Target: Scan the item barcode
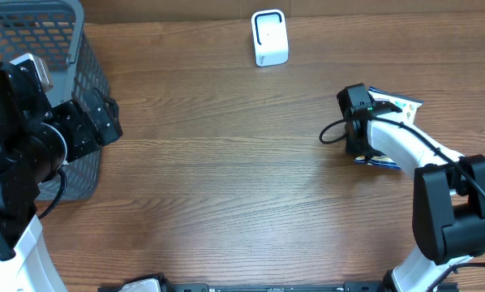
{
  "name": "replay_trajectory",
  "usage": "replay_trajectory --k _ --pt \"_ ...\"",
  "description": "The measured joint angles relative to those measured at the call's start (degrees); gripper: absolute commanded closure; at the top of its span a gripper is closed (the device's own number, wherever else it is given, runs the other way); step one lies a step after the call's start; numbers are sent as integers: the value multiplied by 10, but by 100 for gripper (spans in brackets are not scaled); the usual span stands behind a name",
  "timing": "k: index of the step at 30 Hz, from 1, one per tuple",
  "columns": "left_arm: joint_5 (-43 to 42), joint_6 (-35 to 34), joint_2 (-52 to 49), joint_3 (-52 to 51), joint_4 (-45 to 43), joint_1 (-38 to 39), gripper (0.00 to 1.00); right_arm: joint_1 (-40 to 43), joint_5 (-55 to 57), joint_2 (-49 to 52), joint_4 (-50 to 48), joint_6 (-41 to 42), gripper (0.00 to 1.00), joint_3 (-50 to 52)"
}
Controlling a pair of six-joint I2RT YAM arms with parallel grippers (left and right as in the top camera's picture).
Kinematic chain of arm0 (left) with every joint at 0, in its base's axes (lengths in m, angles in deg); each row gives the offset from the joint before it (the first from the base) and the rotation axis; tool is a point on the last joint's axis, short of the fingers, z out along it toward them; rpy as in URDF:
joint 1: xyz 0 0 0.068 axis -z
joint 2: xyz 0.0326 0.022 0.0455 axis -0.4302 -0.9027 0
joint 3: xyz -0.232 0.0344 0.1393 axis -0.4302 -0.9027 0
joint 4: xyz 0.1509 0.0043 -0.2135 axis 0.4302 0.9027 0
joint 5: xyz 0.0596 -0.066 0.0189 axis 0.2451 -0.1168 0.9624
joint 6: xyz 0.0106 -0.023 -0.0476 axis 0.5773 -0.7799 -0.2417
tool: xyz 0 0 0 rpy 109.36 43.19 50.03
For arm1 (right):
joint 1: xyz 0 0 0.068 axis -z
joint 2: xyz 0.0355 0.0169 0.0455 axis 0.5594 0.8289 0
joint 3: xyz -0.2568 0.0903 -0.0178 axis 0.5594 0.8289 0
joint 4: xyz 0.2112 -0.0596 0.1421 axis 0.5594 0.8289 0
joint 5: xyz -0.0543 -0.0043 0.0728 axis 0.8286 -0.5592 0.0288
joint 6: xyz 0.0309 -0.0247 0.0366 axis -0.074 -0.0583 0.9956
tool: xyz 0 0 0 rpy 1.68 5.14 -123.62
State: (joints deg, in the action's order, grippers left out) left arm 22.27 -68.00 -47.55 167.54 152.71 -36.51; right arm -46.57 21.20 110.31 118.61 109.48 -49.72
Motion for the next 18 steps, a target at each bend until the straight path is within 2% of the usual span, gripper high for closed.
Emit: replay_trajectory --k 5,7,9,13,18 --pt "0 0 0 0 0 0 0 2 -165 0 90 -12 96 -109" --pt "0 0 0 0 0 0 0 2 -309 -1 110 -33 96 -181" --pt "0 0 0 0 0 0 0 1 -405 -1 102 -43 96 -208" --pt "0 0 0 0 0 0 0 -3 -622 -1 93 -62 96 -214" --pt "0 0 0 0 0 0 0 -30 -783 -1 13 -52 96 -164"
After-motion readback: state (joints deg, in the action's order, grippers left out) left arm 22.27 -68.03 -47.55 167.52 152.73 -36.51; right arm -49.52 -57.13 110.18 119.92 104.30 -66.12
